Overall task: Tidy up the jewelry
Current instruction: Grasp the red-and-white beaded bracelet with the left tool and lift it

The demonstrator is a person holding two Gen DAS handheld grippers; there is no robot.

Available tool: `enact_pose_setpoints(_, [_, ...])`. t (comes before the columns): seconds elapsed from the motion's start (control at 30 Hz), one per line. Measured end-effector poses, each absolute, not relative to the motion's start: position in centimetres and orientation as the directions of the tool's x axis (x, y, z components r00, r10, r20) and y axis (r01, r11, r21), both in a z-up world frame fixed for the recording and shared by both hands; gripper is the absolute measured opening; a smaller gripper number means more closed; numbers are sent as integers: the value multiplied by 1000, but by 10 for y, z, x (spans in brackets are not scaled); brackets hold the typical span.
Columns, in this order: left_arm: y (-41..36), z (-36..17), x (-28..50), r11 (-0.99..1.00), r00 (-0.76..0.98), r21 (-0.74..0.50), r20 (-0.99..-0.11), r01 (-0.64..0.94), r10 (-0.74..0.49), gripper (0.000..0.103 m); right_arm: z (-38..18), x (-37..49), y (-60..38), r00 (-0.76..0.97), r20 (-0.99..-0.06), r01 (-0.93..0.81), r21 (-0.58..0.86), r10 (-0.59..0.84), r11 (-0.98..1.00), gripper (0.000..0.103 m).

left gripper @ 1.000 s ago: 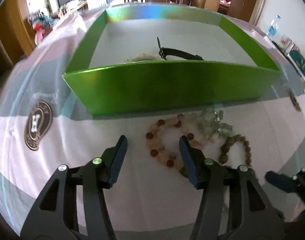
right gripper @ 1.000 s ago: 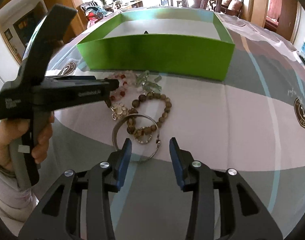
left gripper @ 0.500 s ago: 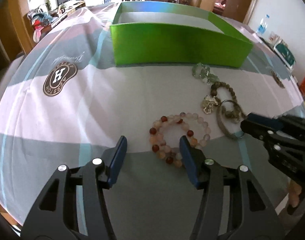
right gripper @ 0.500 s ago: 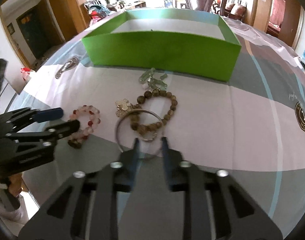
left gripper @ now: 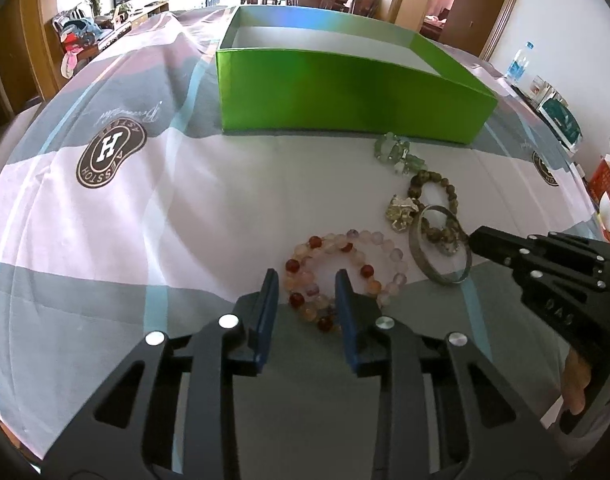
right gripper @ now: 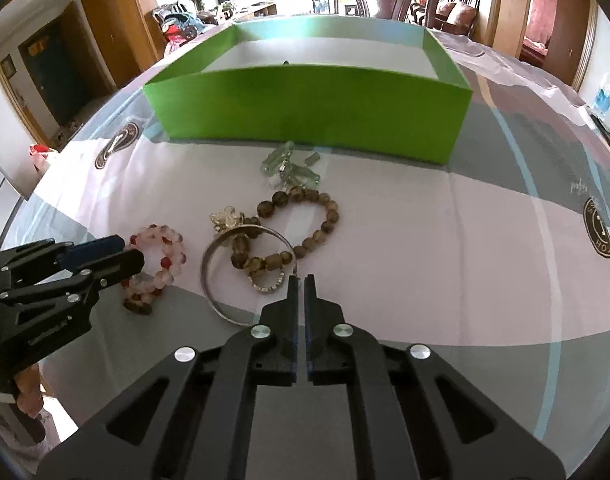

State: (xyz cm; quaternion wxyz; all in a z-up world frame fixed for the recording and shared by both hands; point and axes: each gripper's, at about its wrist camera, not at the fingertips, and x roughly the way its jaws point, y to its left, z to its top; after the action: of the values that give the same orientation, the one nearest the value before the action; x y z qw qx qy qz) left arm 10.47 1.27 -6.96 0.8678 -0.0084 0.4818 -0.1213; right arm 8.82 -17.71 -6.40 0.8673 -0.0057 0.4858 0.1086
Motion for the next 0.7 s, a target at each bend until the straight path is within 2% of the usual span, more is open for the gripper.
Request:
enact_pose_setpoints(0.13, [7,-70,105,975,521,-109,-831,195,-197,29,-64,88,-173,515,-840,-197,76,170,977,4])
enact_pose_setpoints(0.23, [0,-71,102,977,537,-83,-825,195,-177,23,-64,87,-172,517,-839,-200,71,167,977,5])
enact_pose_setpoints(0.3, [-4,-71,99,977,542,-77,-822,201,-176,22,-63,88,-173,516,-842,-189,66,157,980,18])
enact_pose_setpoints(0.33, [-5,-71,97,976,543,-76,-820,205,-179,22,-64,88,-173,513,-843,-189,70,159,979,28])
enact_pose_setpoints(0.37, [-6,-71,96,975,544,-78,-819,207,-181,22,-64,89,-173,510,-844,-190,76,165,979,30])
enact_pose_setpoints(0.57, [-6,-70,93,976,549,-74,-816,207,-179,22,-63,87,-167,516,-842,-204,60,159,977,30])
enact_pose_setpoints(0.6, [-6,-71,93,976,551,-72,-815,207,-178,22,-62,87,-166,515,-843,-209,57,159,976,25])
enact_pose_setpoints(0.63, [-6,-71,92,976,553,-71,-814,208,-177,22,-62,86,-165,512,-843,-216,60,165,975,14])
enact_pose_setpoints(0.7, [-6,-71,92,976,556,-69,-813,207,-175,19,-63,85,-163,513,-845,-218,38,148,975,8])
